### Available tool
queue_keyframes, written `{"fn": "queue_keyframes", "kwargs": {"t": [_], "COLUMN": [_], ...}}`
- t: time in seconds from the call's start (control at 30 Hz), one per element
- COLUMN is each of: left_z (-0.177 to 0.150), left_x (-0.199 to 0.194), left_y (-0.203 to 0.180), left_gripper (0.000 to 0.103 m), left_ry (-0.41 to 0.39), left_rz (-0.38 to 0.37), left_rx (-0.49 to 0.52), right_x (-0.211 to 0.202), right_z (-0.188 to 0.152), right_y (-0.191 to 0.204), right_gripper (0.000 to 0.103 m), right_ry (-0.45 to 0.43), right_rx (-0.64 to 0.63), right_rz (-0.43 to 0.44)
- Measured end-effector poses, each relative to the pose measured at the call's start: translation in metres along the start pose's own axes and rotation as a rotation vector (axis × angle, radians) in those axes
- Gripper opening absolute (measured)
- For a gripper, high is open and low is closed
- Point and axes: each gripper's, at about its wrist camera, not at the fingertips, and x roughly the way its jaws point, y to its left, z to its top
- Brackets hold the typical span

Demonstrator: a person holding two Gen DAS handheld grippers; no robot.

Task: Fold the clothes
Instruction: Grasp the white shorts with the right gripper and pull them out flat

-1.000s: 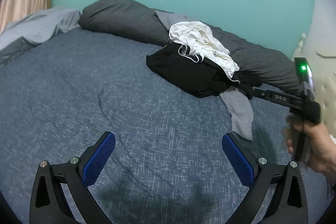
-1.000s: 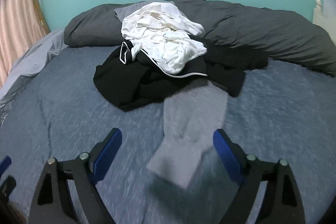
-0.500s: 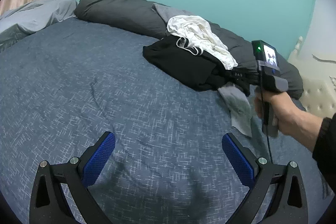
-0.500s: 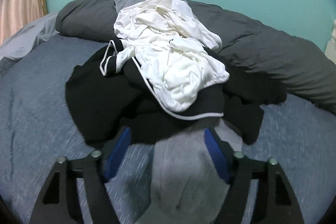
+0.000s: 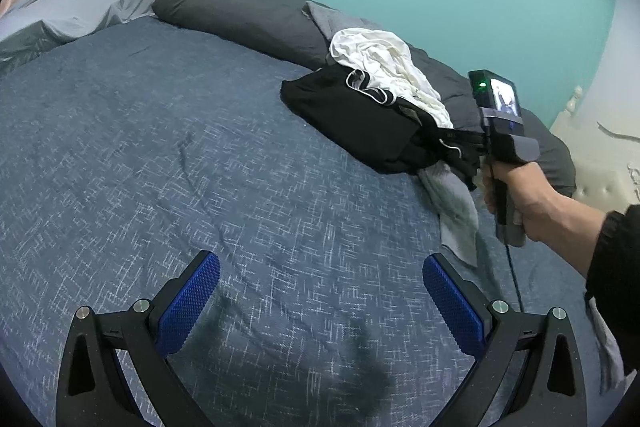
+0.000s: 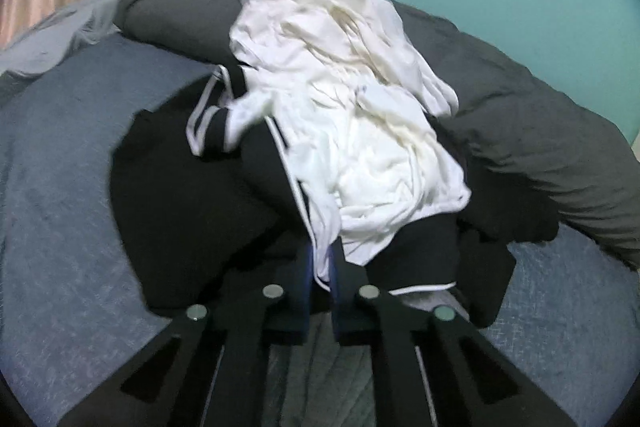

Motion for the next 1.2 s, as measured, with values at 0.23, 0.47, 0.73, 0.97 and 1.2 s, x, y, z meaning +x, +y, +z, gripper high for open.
{"fn": "queue_keyframes", "kwargs": {"t": [0.23,0.47,0.73,0.97,1.2], "left_z": [0.006,-0.012,-0.054,-0.082,-0.089], "left_x": [-0.048,-0.108,-0.155,-0.167,-0.177], "left_y": [0.003,0.002,-0.005,-0.008,-0.023], "left_gripper": [0.103,0.103,0.103,0.103,0.103], "left_ry": [-0.014,-0.001,0.032,0.053,0.020], "left_rz": [0.007,-0.023,-0.072,-0.086,-0.113], "left_rx": [-0.044,-0.083,-0.090,-0.022,0.042], "right_x": [-0.084,-0.210,-0.332,-0.425,-0.485], "right_z": [-0.011,-0.028,-0.075,-0.115,-0.148], "right_y": [0.012,0.027,0.054,0.064,0.072], "right_gripper": [0.006,0.005,0.005,0.005,0.005], "right_ry": [-0.070,-0.150,-0.219,-0.283,-0.346], "right_rx": [0.008,0.034,0.068,0.094,0.134], "right_rz": [0.085,0.171,0.234,0.289,0.371]}}
